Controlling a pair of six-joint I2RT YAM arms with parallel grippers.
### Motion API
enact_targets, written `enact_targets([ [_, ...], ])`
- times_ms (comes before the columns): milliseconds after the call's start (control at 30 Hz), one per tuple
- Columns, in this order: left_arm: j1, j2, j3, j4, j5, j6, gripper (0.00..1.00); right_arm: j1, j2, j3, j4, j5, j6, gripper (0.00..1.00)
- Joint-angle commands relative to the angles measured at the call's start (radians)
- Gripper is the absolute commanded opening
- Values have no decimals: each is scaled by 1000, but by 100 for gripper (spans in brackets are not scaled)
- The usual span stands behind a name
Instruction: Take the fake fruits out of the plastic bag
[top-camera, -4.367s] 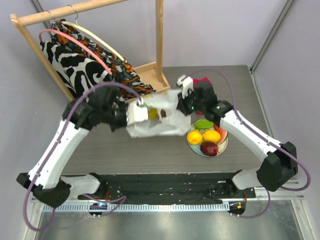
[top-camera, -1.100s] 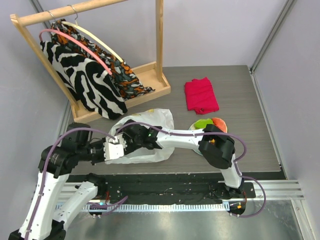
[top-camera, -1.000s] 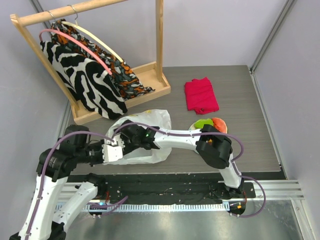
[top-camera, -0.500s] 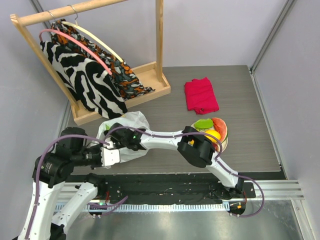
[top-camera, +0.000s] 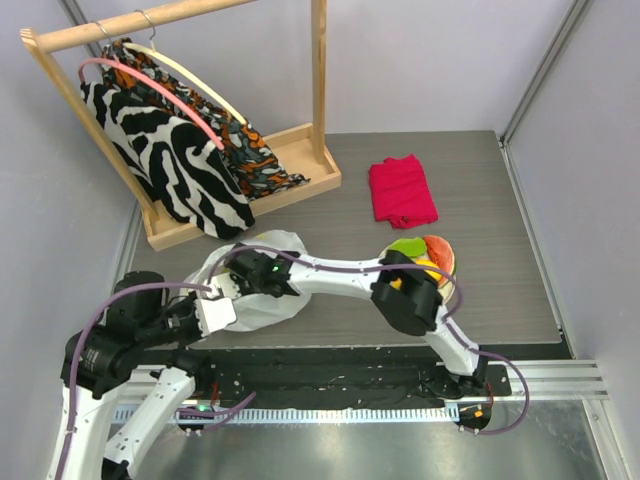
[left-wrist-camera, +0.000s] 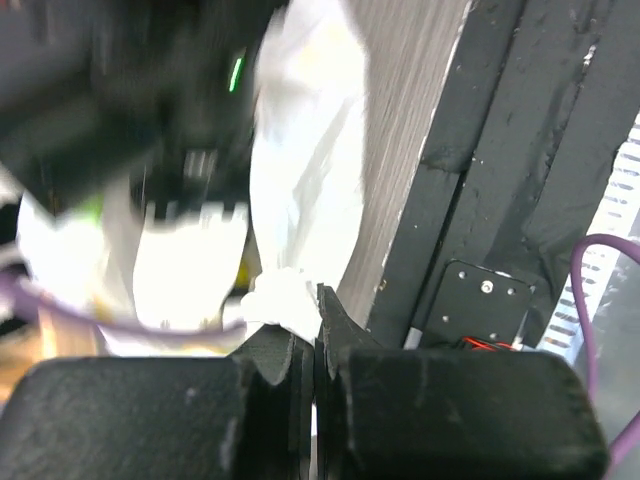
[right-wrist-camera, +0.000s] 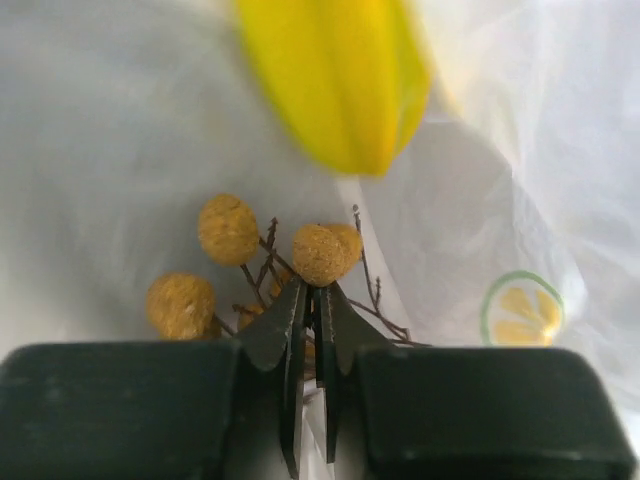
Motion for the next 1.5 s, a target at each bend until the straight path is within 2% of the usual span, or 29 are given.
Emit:
enact_targets([
  [0, -4, -15, -12, -6, -79, -111, 0, -16, -281, -188, -62, 2, 45, 11],
  [100, -4, -12, -27, -4, -82, -114, 0, -37, -413, -350, -64, 33, 47, 7],
  [133, -4, -9, -32, -6, -79, -106, 0, -45, -440, -392, -58, 63, 45, 1],
  [200, -4, 2, -58, 11, -83, -106, 0, -86, -511, -499, -36, 89, 44, 1],
  [367, -4, 77, -118, 109, -188, -152, 0, -148, -559, -551, -30, 64, 114, 1],
  [400, -4, 100, -119, 119, -191, -151, 0, -149, -548, -544, -28, 51, 124, 7],
  [433, -4, 123, -115, 140, -197, -157, 0, -148, -541, -544, -31, 35, 127, 35],
  [467, -4, 172, -102, 149, -200, -186, 0, -146, -528, -540, -50, -5, 131, 47],
  [500, -4, 194, -86, 160, -196, -201, 15, -145, -505, -522, -73, -24, 136, 60],
  [533, -4, 229, -16, 163, -189, -217, 23, -140, -495, -506, -102, -36, 137, 65],
  [567, -2, 237, 32, 172, -153, -271, 52, -137, -494, -495, -145, -42, 139, 71],
  [600, -4, 240, 93, 225, -131, -304, 57, -137, -516, -494, -159, -44, 140, 77],
  [633, -4, 257, 206, 252, -102, -336, 60, -137, -523, -488, -189, -42, 147, 79],
  [667, -4, 278, 274, 269, -6, -382, 62, -138, -530, -460, -215, -29, 166, 80],
  [733, -2, 330, 427, 268, 100, -421, 61, -166, -521, -413, -321, -41, 199, 83],
  [767, -4, 380, 459, 260, 181, -434, 61, -180, -511, -364, -356, -99, 241, 84],
  [800, -4, 399, 480, 257, 221, -438, 61, -197, -501, -338, -389, -128, 261, 85],
  [833, -4, 415, 493, 257, 246, -426, 60, -210, -473, -310, -448, -151, 286, 95],
  [900, -7, 425, 462, 263, 271, -340, 57, -259, -447, -235, -494, -261, 340, 95],
  [1000, -10, 389, 357, 344, 259, -280, 56, -312, -427, -169, -542, -376, 377, 96],
  [1100, -30, 343, 252, 486, 242, -298, 54, -342, -444, -126, -561, -410, 377, 96],
  [1167, -71, 346, 221, 517, 222, -286, 46, -358, -444, -92, -576, -421, 397, 96],
  [1333, -266, 502, 226, 518, 84, -286, 37, -405, -453, -54, -604, -559, 473, 96],
  [1467, -335, 560, 194, 617, 41, -298, 30, -415, -490, -43, -620, -615, 544, 96],
])
